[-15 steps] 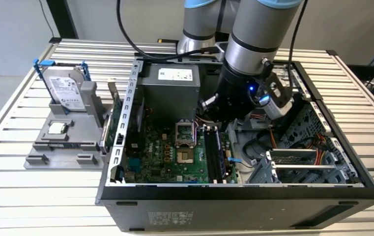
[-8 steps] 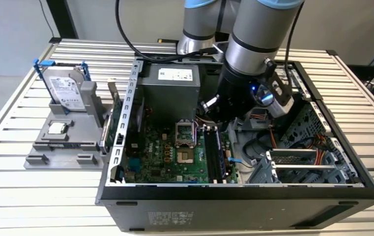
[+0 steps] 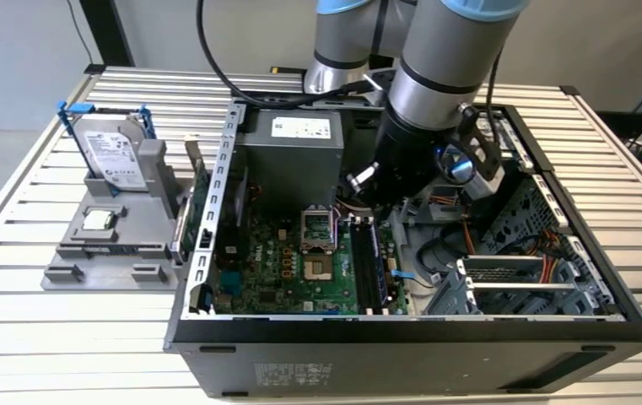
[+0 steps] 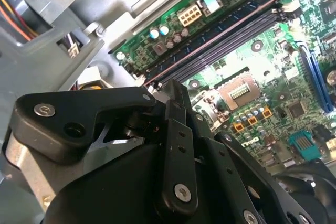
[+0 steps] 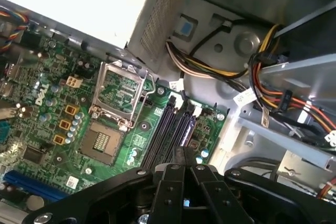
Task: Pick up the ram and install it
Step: 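Press down the ram until it locks into place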
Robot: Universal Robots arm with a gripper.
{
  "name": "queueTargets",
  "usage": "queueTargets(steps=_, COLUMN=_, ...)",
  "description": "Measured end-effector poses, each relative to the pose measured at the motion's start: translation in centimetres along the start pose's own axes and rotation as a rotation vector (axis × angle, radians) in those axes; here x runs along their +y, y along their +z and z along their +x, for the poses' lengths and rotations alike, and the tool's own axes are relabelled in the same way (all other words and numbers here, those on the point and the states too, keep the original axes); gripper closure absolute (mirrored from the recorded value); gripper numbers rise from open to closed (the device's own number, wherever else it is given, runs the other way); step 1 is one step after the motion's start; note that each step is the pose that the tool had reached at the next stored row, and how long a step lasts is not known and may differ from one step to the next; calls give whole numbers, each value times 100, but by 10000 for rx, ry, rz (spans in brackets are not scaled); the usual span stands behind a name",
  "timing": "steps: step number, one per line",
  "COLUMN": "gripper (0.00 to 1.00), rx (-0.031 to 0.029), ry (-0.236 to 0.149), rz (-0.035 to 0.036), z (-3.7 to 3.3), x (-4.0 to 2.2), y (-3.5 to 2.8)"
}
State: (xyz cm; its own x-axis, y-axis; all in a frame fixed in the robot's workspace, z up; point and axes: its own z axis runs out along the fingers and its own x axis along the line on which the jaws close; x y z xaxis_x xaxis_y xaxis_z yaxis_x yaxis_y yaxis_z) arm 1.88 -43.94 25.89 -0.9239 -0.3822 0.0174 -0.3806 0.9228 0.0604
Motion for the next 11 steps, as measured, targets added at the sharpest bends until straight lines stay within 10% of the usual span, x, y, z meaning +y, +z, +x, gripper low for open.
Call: queueTargets(steps=11, gripper=100, rx=-59, ry=-1075, rz=-196, z=-8, x=-3, y=-1)
